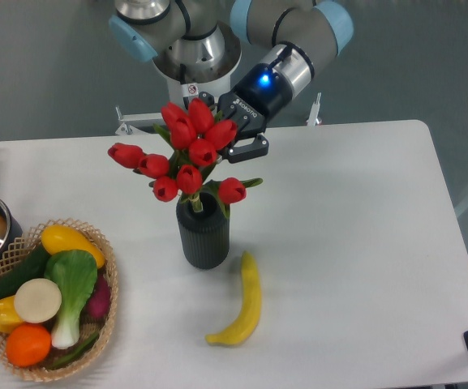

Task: Insert the flowers into the vase
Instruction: 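Open the gripper and release the tulips, pushing them down into the vase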

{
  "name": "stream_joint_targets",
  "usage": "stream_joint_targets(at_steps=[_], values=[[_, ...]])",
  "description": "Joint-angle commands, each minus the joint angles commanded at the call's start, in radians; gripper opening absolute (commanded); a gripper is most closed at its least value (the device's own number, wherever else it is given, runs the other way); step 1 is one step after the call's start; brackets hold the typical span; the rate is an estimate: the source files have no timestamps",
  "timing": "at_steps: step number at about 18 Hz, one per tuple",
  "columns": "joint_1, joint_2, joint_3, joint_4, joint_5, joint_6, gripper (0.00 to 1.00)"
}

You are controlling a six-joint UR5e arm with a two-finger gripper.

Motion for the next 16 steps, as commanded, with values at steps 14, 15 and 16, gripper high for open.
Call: stream_joint_targets(at_steps=[14, 15, 16], values=[[0.003, -0.015, -0.009, -0.003, 0.075, -0.005, 1.00], [0.006, -0.015, -0.009, -0.003, 0.075, -0.005, 1.00], [0.008, -0.015, -0.009, -0.003, 0.075, -0.005, 1.00]])
